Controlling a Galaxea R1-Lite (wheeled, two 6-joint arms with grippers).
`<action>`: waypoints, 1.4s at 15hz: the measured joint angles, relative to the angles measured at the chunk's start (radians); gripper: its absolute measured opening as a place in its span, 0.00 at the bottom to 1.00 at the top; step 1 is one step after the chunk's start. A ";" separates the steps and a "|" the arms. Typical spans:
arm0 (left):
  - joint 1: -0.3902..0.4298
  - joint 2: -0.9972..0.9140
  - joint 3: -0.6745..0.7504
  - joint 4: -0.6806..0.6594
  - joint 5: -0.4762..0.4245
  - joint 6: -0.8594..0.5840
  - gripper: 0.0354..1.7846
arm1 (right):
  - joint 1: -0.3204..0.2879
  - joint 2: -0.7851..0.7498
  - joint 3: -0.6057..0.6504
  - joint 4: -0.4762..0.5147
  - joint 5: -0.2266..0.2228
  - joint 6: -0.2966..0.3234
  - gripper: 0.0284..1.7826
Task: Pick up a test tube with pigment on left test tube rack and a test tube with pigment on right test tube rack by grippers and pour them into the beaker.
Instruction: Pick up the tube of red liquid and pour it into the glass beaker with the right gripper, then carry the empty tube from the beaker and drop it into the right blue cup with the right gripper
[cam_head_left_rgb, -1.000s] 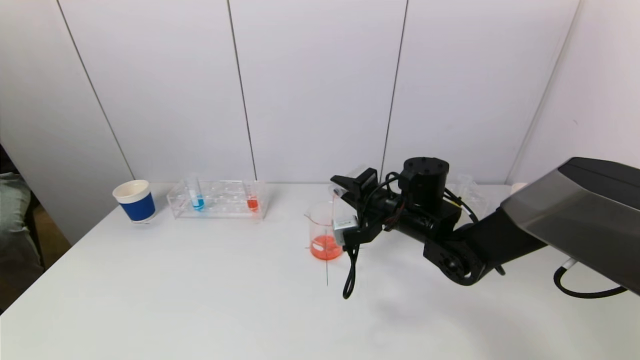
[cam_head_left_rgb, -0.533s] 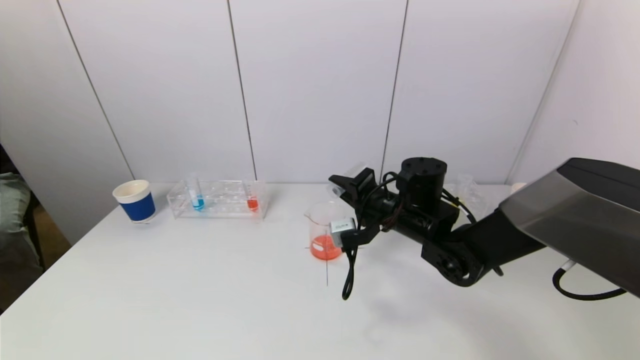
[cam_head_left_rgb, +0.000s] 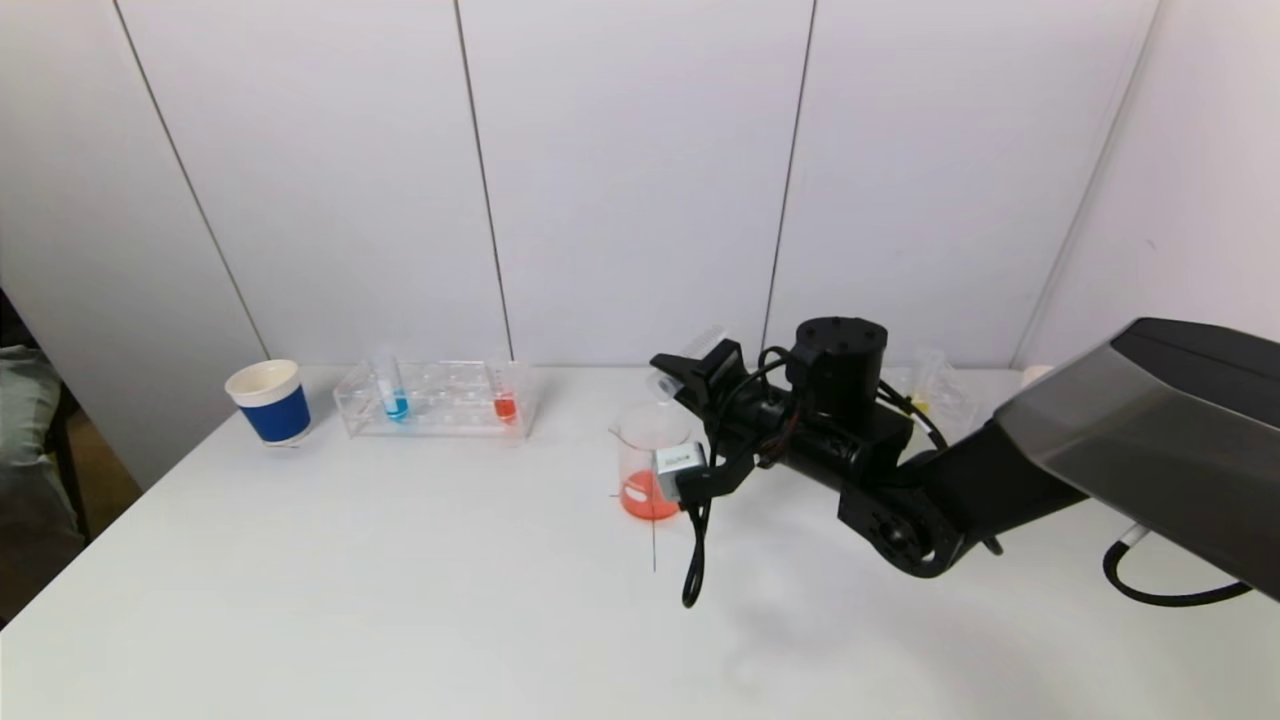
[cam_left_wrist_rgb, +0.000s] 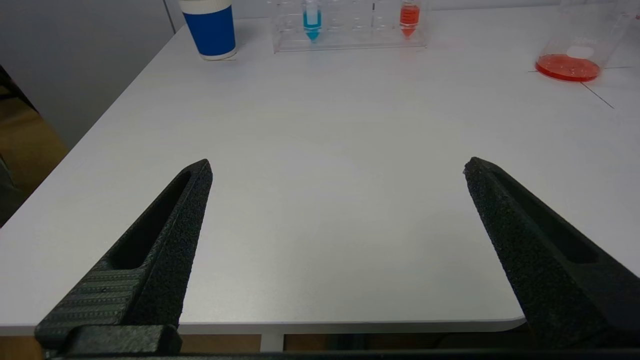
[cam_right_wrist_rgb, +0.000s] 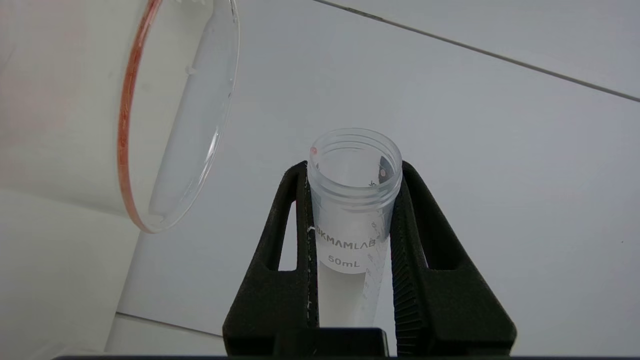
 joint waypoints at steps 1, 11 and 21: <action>0.000 0.000 0.000 0.000 0.000 0.000 0.99 | 0.000 0.000 0.002 0.002 0.000 0.007 0.25; 0.000 0.000 0.000 0.000 0.000 0.000 0.99 | 0.006 -0.064 0.024 -0.010 -0.119 0.405 0.25; 0.000 0.000 0.000 0.000 0.000 0.000 0.99 | -0.010 -0.220 0.029 0.005 -0.231 0.774 0.25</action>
